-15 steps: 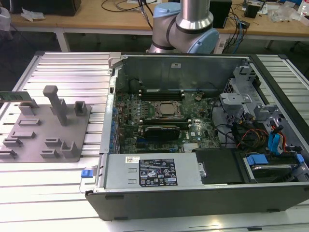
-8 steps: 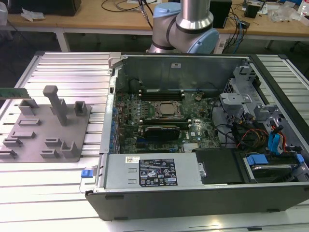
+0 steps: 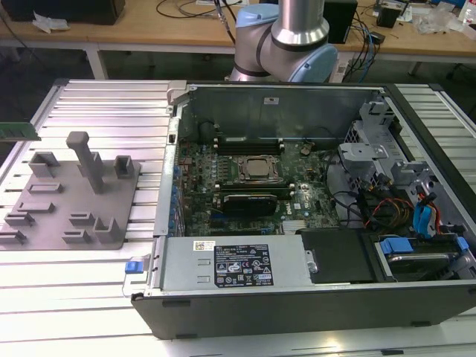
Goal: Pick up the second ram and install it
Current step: 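Pick up the second ram and move it above second insertion slot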
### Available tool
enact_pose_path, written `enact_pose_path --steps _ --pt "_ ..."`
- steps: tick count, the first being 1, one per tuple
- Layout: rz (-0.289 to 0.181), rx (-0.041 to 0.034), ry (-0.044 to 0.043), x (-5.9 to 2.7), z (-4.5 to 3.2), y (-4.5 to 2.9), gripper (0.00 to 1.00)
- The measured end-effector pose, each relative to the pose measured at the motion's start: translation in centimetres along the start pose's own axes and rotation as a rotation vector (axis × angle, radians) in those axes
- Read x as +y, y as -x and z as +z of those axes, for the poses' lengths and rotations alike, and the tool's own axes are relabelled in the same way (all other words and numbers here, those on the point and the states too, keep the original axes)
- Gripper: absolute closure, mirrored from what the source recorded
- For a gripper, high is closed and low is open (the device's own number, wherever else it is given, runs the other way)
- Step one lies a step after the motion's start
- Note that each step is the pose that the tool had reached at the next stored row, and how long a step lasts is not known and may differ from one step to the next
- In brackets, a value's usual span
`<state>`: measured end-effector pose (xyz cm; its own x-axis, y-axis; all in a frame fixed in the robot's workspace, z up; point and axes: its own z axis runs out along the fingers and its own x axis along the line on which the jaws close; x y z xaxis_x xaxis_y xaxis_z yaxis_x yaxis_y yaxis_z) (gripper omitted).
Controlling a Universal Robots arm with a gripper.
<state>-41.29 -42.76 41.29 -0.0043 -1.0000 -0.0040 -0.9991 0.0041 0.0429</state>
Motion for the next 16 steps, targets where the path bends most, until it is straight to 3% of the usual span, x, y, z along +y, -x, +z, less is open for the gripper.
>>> enact_pose_path --steps 6,13,16 --pt "0.000 -0.0001 0.0000 0.09 -2.13 0.01 0.91" --pt "0.000 0.0000 0.0000 0.11 -2.83 0.01 0.91" --pt "0.000 0.0000 0.0000 -0.70 -2.86 0.02 0.91"
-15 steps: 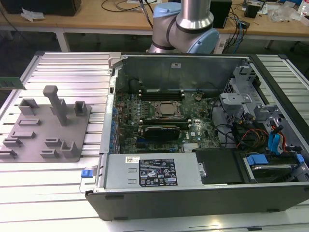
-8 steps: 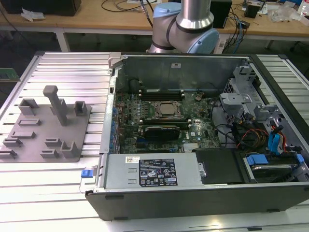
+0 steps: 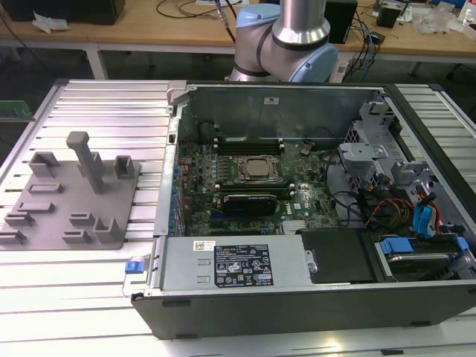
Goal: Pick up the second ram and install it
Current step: 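Pick up the second ram and move it above second insertion slot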
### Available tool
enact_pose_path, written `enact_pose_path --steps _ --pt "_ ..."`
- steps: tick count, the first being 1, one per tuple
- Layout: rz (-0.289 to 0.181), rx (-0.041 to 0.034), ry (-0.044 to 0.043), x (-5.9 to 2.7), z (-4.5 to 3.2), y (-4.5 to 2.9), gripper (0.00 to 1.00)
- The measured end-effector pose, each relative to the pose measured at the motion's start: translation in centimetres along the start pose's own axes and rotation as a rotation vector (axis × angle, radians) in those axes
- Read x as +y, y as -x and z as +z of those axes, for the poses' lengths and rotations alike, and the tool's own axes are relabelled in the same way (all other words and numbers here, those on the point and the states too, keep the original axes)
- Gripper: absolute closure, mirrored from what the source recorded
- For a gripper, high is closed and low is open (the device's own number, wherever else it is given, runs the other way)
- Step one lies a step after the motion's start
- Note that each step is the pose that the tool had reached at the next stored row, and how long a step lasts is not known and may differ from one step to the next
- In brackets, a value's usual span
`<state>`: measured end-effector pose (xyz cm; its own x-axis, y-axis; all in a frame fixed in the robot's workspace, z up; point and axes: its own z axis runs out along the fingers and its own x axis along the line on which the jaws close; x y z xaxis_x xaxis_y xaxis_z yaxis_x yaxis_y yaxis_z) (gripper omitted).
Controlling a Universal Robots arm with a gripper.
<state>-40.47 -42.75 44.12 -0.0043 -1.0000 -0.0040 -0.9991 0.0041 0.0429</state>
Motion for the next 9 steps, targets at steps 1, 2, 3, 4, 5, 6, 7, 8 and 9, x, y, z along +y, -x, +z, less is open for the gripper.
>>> enact_pose_path --steps 1,2,3,4,5,6,7,8,9 --pt "0.000 0.0000 0.0000 -0.38 -0.01 0.00 0.91" --pt "0.000 -0.0001 -0.0001 -0.67 -0.02 0.00 0.91" --pt "0.000 0.0000 0.0000 -0.91 -0.04 0.00 0.91" --pt "0.000 0.0000 0.0000 -1.11 -0.05 0.00 0.91" --pt "0.000 0.0000 -0.0001 -1.29 -0.05 0.00 0.91" --pt "0.000 0.0000 0.0000 -1.42 -0.06 0.01 0.91" --pt "0.000 0.0000 0.0000 -1.59 -0.07 0.00 0.91" --pt "0.000 0.0000 0.0000 -1.95 -0.08 0.01 0.91" --pt "0.000 0.0000 -0.0001 -2.26 -0.09 0.01 0.91"
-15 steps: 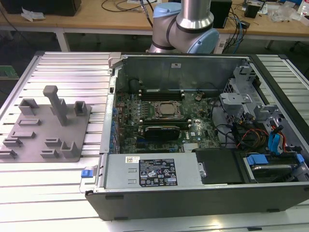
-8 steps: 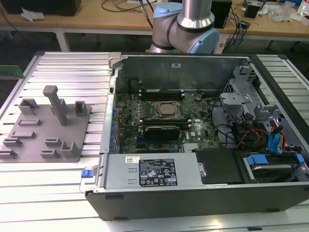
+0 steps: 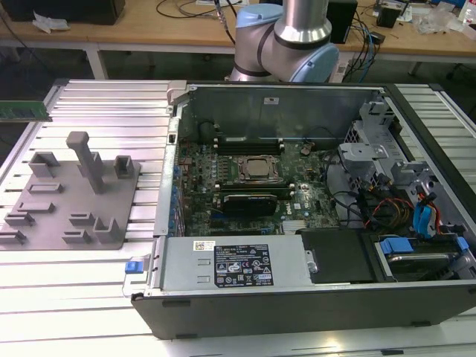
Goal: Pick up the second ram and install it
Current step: 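Pick up the second ram and move it above second insertion slot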
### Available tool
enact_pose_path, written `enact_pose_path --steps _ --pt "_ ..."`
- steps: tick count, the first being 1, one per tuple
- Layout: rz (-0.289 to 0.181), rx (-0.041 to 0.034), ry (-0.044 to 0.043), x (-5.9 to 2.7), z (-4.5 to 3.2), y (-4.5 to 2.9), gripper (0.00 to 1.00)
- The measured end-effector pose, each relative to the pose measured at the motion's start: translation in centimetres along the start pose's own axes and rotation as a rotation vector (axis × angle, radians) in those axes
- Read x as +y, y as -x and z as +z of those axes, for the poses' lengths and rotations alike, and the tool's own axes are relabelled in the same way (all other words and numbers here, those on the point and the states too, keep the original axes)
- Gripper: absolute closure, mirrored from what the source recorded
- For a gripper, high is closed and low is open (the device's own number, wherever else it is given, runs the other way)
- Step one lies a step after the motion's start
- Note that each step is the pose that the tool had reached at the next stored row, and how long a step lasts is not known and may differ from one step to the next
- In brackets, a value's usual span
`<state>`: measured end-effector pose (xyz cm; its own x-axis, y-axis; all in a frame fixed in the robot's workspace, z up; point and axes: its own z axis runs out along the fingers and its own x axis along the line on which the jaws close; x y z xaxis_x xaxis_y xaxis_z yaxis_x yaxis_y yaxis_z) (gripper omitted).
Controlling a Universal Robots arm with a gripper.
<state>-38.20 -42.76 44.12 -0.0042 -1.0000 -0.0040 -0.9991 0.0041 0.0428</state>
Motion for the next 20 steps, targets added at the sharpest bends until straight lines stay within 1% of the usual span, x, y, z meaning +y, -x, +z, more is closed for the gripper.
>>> enact_pose_path --steps 3,5,8,11,15,16,20 --pt "0.000 0.0000 0.0001 -0.73 -0.03 0.01 0.91" --pt "0.000 -0.0001 0.0000 -1.37 -0.05 0.01 0.91" --pt "0.000 -0.0001 -0.0001 -1.89 -0.07 0.01 0.91" --pt "0.000 0.0000 0.0001 -2.78 -0.12 0.01 0.91" --pt "0.000 -0.0001 0.0000 -3.76 -0.16 0.02 0.91" --pt "0.000 -0.0001 0.0000 -4.33 -0.18 0.02 0.91" --pt "0.000 0.0000 0.0000 -5.96 -0.26 0.02 0.91"
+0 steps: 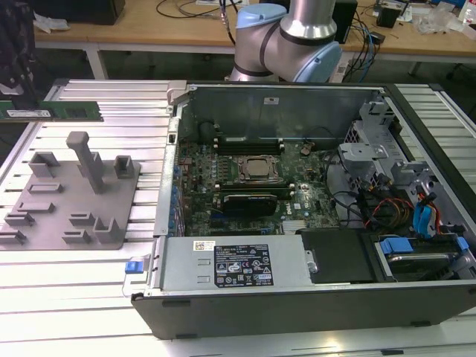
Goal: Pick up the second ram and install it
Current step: 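Pick up the second ram and move it above second insertion slot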
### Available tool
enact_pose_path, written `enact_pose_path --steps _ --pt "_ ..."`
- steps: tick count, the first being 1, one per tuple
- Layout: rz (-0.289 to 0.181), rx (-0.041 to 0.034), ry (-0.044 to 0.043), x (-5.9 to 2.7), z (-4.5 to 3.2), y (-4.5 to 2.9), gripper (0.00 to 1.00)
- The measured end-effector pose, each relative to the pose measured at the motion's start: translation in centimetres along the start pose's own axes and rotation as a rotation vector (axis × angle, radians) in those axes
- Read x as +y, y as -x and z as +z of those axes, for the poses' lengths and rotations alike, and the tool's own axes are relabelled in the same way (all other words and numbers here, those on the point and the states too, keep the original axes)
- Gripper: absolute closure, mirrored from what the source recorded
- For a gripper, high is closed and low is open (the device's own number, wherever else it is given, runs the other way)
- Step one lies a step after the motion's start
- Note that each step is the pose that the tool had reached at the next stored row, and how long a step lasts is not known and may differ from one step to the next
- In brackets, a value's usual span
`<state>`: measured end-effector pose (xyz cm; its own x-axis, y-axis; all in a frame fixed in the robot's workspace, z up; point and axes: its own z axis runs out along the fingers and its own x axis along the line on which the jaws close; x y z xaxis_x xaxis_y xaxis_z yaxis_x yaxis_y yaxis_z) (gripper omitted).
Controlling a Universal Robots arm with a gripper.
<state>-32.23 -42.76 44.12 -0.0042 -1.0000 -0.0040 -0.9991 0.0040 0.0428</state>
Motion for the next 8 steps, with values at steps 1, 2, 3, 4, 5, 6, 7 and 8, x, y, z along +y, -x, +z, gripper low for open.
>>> enact_pose_path --steps 1,2,3,4,5,6,7,8 --pt "0.000 0.0000 0.0000 -0.29 -0.01 0.00 0.91" --pt "0.000 -0.0001 0.0000 -0.63 -0.03 0.01 0.91" --pt "0.000 0.0000 0.0000 -1.14 -0.05 0.01 0.91" --pt "0.000 0.0000 0.0001 -1.57 -0.07 0.01 0.91" --pt "0.000 -0.0001 0.0000 -1.74 -0.07 0.01 0.91" --pt "0.000 -0.0001 0.0000 -1.90 -0.08 0.01 0.91" --pt "0.000 0.0000 0.0000 -2.23 -0.10 0.01 0.91" --pt "0.000 0.0000 0.0001 -2.62 -0.11 0.01 0.91"
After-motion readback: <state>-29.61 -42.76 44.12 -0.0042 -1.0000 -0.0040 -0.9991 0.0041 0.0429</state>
